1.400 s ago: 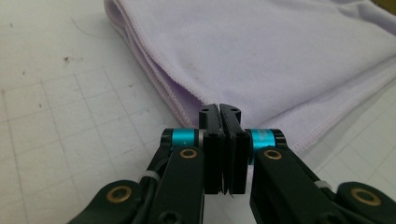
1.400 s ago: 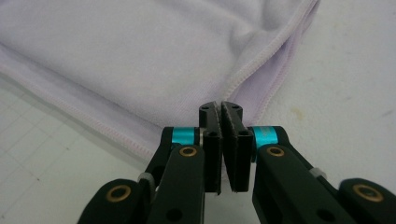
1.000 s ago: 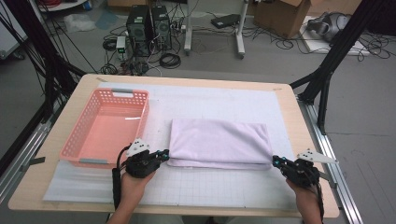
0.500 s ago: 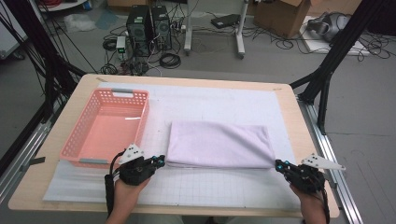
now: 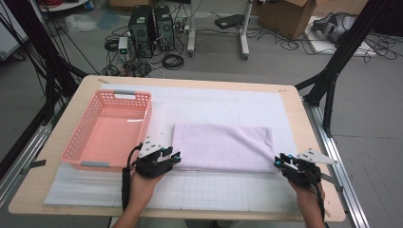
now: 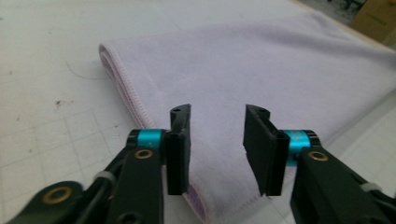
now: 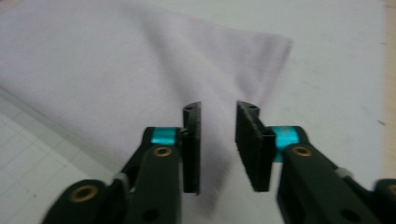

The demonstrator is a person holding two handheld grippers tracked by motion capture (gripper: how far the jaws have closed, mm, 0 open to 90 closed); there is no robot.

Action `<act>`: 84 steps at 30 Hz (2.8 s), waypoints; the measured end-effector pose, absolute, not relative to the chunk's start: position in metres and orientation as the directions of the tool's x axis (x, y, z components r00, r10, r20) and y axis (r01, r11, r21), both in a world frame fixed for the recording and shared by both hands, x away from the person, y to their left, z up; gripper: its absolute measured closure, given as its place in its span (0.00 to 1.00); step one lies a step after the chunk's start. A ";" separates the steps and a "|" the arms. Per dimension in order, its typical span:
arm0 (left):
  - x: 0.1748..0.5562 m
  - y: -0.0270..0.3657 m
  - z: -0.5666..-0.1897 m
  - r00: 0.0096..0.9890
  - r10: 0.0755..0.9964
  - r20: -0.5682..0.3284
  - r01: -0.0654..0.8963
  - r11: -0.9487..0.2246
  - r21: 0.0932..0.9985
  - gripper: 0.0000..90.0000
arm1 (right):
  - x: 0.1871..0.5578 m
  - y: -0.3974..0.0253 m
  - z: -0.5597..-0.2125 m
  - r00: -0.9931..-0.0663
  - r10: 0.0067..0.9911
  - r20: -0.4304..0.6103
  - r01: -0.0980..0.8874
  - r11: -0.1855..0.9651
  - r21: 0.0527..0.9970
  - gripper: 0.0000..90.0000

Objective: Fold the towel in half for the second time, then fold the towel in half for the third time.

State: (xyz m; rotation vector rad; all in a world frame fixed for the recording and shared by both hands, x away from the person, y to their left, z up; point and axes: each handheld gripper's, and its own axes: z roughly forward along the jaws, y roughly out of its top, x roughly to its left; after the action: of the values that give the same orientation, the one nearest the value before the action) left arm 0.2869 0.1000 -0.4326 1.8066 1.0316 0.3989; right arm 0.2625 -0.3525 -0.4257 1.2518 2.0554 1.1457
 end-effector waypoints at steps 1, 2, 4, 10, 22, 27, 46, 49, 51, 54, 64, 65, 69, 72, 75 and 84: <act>0.291 0.097 -0.435 0.583 0.795 -0.168 0.486 -0.175 0.856 0.72 | 0.270 -0.348 -0.427 -0.488 0.873 0.008 0.483 0.263 0.835 0.83; 0.295 0.094 -0.437 0.581 0.797 -0.165 0.500 -0.190 0.845 0.73 | 0.278 -0.346 -0.426 -0.491 0.871 -0.003 0.482 0.275 0.832 0.83; 0.298 0.091 -0.440 0.574 0.805 -0.150 0.510 -0.208 0.835 0.73 | 0.297 -0.345 -0.424 -0.468 0.884 0.009 0.490 0.251 0.835 0.78; 0.300 0.092 -0.444 0.570 0.811 -0.132 0.513 -0.225 0.828 0.73 | 0.352 -0.348 -0.430 -0.371 0.928 0.039 0.577 0.198 0.793 0.64; 0.299 0.094 -0.449 0.575 0.805 -0.144 0.522 -0.225 0.823 0.76 | 0.374 -0.357 -0.442 -0.212 0.976 -0.052 0.602 0.172 0.780 0.63; 0.297 0.096 -0.448 0.567 0.807 -0.164 0.531 -0.206 0.822 0.73 | 0.353 -0.362 -0.424 -0.241 0.970 -0.019 0.525 0.147 0.838 0.54; 0.289 0.111 -0.429 0.649 0.728 -0.221 0.403 -0.083 0.911 0.24 | 0.255 -0.378 -0.419 -0.410 0.910 0.055 0.417 0.134 0.899 0.28; 0.288 0.110 -0.428 0.661 0.722 -0.206 0.390 -0.096 0.916 0.24 | 0.249 -0.374 -0.420 -0.440 0.896 0.058 0.408 0.142 0.902 0.27; 0.288 0.109 -0.429 0.668 0.718 -0.196 0.383 -0.106 0.918 0.25 | 0.248 -0.370 -0.422 -0.456 0.888 0.049 0.404 0.157 0.901 0.27; 0.288 0.108 -0.430 0.673 0.716 -0.186 0.379 -0.118 0.918 0.25 | 0.249 -0.367 -0.423 -0.481 0.876 0.035 0.399 0.183 0.898 0.26; 0.286 0.109 -0.432 0.672 0.716 -0.186 0.380 -0.118 0.917 0.26 | 0.251 -0.363 -0.428 -0.484 0.874 0.048 0.412 0.178 0.894 0.24; 0.286 0.109 -0.432 0.671 0.717 -0.188 0.381 -0.116 0.917 0.26 | 0.251 -0.363 -0.428 -0.483 0.874 0.046 0.412 0.181 0.893 0.24; 0.285 0.108 -0.433 0.674 0.716 -0.182 0.381 -0.125 0.916 0.28 | 0.251 -0.366 -0.430 -0.482 0.874 0.059 0.417 0.170 0.893 0.24; 0.285 0.107 -0.435 0.676 0.715 -0.180 0.384 -0.132 0.914 0.28 | 0.251 -0.367 -0.429 -0.477 0.877 0.058 0.415 0.167 0.895 0.24; 0.286 0.108 -0.437 0.669 0.719 -0.186 0.390 -0.127 0.912 0.28 | 0.251 -0.367 -0.429 -0.479 0.876 0.055 0.412 0.169 0.895 0.24; 0.287 0.109 -0.438 0.661 0.726 -0.189 0.401 -0.130 0.907 0.28 | 0.252 -0.365 -0.429 -0.486 0.872 0.058 0.409 0.169 0.897 0.24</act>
State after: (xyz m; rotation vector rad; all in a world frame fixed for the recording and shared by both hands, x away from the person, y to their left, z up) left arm 0.2869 0.1089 -0.4380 1.7522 0.9113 0.3596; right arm 0.2517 -0.3648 -0.4290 1.2072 1.9724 1.2782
